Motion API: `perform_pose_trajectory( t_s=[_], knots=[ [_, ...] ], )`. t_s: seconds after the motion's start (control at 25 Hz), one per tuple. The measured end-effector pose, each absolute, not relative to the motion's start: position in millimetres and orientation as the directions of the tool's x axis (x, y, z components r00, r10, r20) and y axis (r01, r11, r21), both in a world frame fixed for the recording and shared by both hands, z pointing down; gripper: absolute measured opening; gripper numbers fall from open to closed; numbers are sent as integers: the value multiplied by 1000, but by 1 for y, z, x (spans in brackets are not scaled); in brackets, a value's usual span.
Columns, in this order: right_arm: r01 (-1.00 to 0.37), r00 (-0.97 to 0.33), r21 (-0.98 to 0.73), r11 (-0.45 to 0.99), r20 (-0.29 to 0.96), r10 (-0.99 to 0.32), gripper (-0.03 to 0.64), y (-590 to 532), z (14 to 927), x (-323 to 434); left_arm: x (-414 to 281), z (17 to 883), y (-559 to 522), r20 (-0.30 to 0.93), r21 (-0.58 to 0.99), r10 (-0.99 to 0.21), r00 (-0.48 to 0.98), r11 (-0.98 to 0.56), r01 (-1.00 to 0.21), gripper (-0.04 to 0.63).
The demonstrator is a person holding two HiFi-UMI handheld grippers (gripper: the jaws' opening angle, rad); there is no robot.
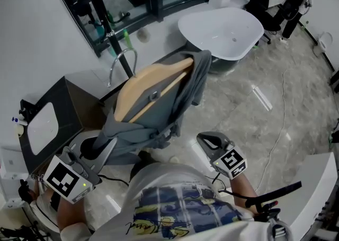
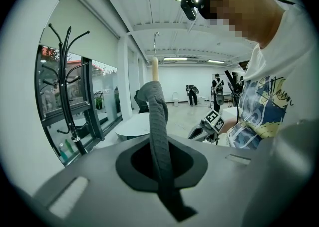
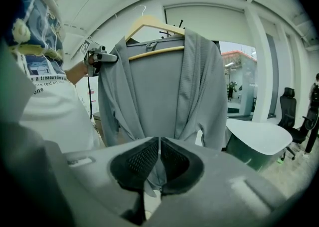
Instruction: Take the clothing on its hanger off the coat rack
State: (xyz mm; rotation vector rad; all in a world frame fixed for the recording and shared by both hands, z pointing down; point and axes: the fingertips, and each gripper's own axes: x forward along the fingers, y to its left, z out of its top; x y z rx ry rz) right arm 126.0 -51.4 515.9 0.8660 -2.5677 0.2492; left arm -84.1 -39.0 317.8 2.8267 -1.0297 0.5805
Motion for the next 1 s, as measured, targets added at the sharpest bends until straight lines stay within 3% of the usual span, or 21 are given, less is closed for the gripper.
perform_pose_trajectory(
  t_s=[1.0],
  knots=[
    [-584, -725, -12, 812, 456, -515, 3, -51, 507, 114, -75, 318, -24, 370, -59, -548, 750, -820, -570, 6]
  ],
)
